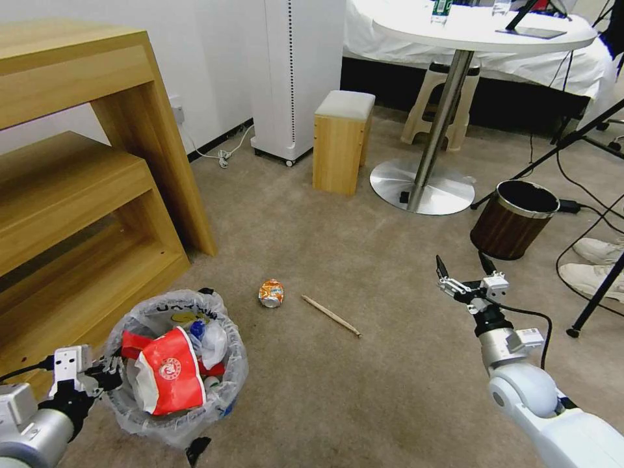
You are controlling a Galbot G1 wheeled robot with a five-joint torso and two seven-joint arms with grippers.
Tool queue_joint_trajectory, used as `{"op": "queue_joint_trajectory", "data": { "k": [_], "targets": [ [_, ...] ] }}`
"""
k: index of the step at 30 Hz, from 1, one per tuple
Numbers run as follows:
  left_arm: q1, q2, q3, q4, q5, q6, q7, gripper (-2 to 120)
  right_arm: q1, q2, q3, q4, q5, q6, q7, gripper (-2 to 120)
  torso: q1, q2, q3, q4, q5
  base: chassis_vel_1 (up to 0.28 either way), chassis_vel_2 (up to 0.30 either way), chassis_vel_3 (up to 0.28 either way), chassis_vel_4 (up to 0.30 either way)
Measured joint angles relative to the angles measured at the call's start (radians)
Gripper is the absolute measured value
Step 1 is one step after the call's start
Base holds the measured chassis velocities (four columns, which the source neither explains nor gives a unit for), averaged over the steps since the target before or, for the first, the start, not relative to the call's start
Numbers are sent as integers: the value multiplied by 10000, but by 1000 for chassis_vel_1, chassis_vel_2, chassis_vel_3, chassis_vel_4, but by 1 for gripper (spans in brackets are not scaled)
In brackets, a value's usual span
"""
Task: Pick up the trash bin and place the garbage on the floor into it.
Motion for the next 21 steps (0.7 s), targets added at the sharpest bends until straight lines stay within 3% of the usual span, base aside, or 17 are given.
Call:
{"op": "queue_joint_trajectory", "data": {
  "k": [21],
  "targets": [
    [-359,5,207,292,-14,-87,-134,1,526,107,-421,-392,-91,29,-92,100,1,0,0,-1,-1,0,0,0,0]
  ]
}}
